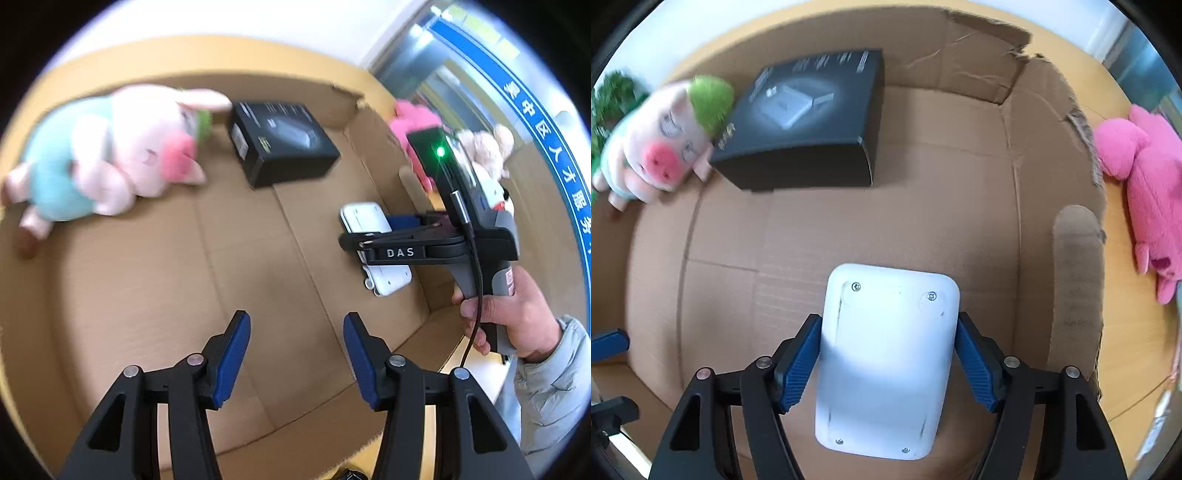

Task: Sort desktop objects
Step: 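Open the right gripper and withdraw both grippers from the box, then close both grippers on the black sunglasses on the table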

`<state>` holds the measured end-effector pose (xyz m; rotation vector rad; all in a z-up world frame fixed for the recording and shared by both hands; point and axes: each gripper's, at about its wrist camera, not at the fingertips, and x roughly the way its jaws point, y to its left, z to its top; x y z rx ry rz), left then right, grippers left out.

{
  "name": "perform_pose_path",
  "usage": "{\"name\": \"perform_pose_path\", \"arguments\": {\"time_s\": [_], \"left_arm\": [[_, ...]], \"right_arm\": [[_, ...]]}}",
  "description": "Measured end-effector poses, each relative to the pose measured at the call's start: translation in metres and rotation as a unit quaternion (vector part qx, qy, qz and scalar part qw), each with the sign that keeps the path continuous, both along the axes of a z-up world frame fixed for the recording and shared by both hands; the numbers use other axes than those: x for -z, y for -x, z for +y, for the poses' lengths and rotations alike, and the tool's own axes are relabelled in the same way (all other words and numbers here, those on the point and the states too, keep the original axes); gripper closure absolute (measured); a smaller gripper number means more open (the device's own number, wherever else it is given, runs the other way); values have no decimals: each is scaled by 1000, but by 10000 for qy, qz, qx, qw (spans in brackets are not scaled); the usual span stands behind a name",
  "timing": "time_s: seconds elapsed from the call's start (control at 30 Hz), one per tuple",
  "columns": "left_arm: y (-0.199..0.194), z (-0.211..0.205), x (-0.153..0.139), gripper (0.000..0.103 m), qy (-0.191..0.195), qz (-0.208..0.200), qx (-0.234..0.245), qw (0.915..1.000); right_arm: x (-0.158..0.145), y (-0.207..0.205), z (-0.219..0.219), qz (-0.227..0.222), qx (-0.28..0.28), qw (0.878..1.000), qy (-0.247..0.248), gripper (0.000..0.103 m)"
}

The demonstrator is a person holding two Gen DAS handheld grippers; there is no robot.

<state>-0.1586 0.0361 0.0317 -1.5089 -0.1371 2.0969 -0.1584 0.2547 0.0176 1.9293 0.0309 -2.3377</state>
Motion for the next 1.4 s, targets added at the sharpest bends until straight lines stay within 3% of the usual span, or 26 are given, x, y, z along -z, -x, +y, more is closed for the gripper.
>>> {"name": "perform_pose_path", "arguments": {"time_s": [0.1, 0.2, 0.27, 0.3, 0.33, 0.43, 0.57, 0.67, 0.77, 0.9, 1.1, 1.23, 1.33, 1.37, 1.4], "left_arm": [[-27, -18, -17, 50, 78, 372, -299, 9988], [-68, -37, -36, 50, 151, 771, -576, 9952], [-94, -49, -42, 49, 97, 903, -687, 9935], [-107, -54, -43, 49, 85, 928, -755, 9928], [-120, -58, -42, 49, 70, 932, -817, 9923], [-155, -61, -31, 49, -6, 746, -901, 9931], [-194, -57, -3, 49, -210, 326, -946, 9948], [-213, -50, 23, 49, -391, -96, -957, 9946], [-226, -43, 41, 49, -540, -373, -919, 9936], [-233, -33, 58, 49, -736, -611, -815, 9921], [-237, -13, 76, 52, -915, -908, -627, 9897], [-239, -7, 80, 65, -973, -946, -569, 9891], [-242, -6, 78, 68, -951, -809, -592, 9904], [-242, -5, 77, 75, -950, -760, -599, 9908], [-243, -6, 75, 82, -968, -700, -605, 9910]], "right_arm": [[-32, -30, 0, 524, -76, 9984, 214, 20], [-77, -84, 12, 1254, -239, 9906, 491, 16], [-101, -114, 3, 1651, -454, 9823, 753, 8], [-99, -120, 38, 1768, -617, 9785, 861, 2], [-91, -128, 17, 1829, -782, 9758, 913, 1], [-86, -209, -3, 1815, -1358, 9671, 1159, 1], [-35, -259, -40, 1339, -1463, 9669, 1603, 1], [14, -281, -54, 1066, -1478, 9706, 1574, 2], [34, -292, -68, 938, -1537, 9697, 1650, 7], [49, -308, -91, 1030, -1753, 9692, 1386, 8], [65, -320, -115, 1358, -1941, 9697, 602, 30], [63, -325, -113, 1524, -1860, 9694, 488, 49], [63, -327, -110, 1528, -1782, 9701, 621, 49], [62, -328, -108, 1537, -1767, 9699, 671, 49], [62, -329, -108, 1553, -1746, 9696, 728, 57]]}}
